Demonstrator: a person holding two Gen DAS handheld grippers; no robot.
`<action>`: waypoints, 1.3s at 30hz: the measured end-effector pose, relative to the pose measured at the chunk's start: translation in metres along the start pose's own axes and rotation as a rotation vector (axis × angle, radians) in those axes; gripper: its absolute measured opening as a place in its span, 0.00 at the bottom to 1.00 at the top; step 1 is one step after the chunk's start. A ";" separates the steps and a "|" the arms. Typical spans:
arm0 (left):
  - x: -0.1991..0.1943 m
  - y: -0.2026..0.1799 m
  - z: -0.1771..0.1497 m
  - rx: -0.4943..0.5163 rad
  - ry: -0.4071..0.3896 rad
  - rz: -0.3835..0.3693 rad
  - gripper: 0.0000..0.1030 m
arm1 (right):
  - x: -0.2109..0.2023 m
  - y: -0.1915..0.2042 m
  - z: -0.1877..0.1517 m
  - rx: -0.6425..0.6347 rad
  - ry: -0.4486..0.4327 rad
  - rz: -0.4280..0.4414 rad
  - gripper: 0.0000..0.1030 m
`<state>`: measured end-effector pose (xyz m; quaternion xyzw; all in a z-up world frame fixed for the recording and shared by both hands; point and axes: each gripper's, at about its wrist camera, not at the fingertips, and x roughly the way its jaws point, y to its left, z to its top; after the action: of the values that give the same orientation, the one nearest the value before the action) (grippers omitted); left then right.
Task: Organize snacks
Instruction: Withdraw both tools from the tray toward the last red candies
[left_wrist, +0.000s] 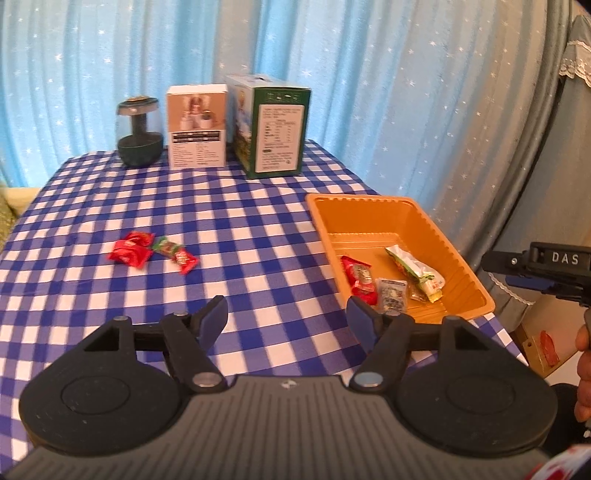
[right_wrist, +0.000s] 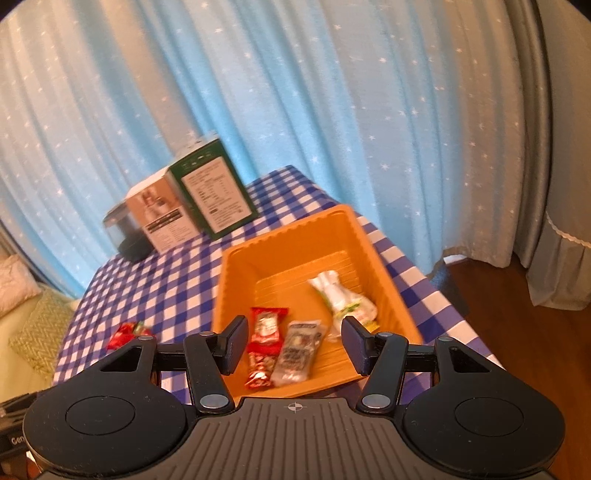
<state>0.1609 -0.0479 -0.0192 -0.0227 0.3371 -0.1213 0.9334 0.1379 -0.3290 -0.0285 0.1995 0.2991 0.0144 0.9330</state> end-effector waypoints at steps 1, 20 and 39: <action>-0.004 0.003 0.000 -0.002 -0.002 0.008 0.68 | -0.001 0.005 -0.002 -0.009 0.002 0.007 0.55; -0.055 0.067 -0.010 -0.068 -0.022 0.151 0.76 | 0.003 0.085 -0.028 -0.162 0.041 0.114 0.55; -0.038 0.120 -0.006 -0.118 -0.010 0.231 0.79 | 0.046 0.137 -0.040 -0.301 0.059 0.167 0.55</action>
<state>0.1545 0.0780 -0.0151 -0.0394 0.3392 0.0071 0.9399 0.1655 -0.1819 -0.0311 0.0814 0.3033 0.1425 0.9387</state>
